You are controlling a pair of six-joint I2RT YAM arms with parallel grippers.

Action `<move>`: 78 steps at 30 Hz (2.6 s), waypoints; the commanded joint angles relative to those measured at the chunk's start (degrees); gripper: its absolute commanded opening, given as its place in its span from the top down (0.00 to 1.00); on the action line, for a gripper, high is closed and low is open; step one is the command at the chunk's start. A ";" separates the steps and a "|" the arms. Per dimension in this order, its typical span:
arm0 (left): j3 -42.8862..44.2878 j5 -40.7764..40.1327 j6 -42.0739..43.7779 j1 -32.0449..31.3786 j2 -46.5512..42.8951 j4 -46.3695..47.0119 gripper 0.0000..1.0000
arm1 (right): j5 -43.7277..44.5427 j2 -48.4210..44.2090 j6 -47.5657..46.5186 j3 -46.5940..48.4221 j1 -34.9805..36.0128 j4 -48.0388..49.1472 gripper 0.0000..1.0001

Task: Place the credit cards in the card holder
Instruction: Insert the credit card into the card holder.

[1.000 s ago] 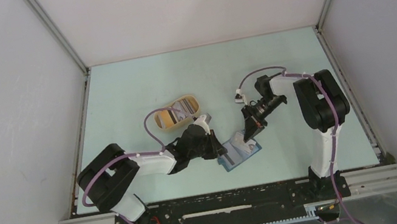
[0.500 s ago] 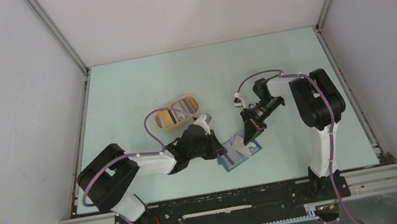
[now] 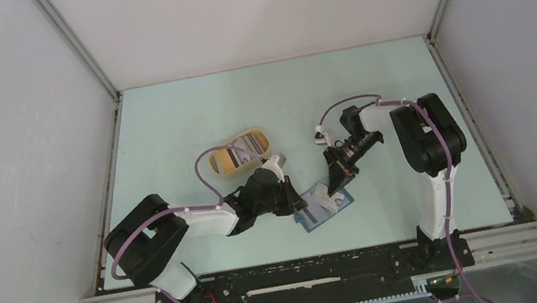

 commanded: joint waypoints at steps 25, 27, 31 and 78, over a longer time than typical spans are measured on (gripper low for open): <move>-0.44 0.68 -0.41 0.44 -7.17 -1.34 0.69 | -1.14 -1.80 20.30 -6.02 2.67 20.76 1.00; -1.17 0.18 -0.59 0.71 -8.68 -3.23 0.68 | -1.89 -1.88 20.95 -6.69 2.46 22.18 1.00; -1.76 -0.86 -1.22 0.75 -10.36 -8.99 0.67 | -1.81 -2.61 22.08 -8.25 2.64 25.18 1.00; 2.65 -5.92 1.92 0.36 -4.28 -17.72 0.80 | 7.74 -7.09 17.69 -4.50 10.09 19.66 0.64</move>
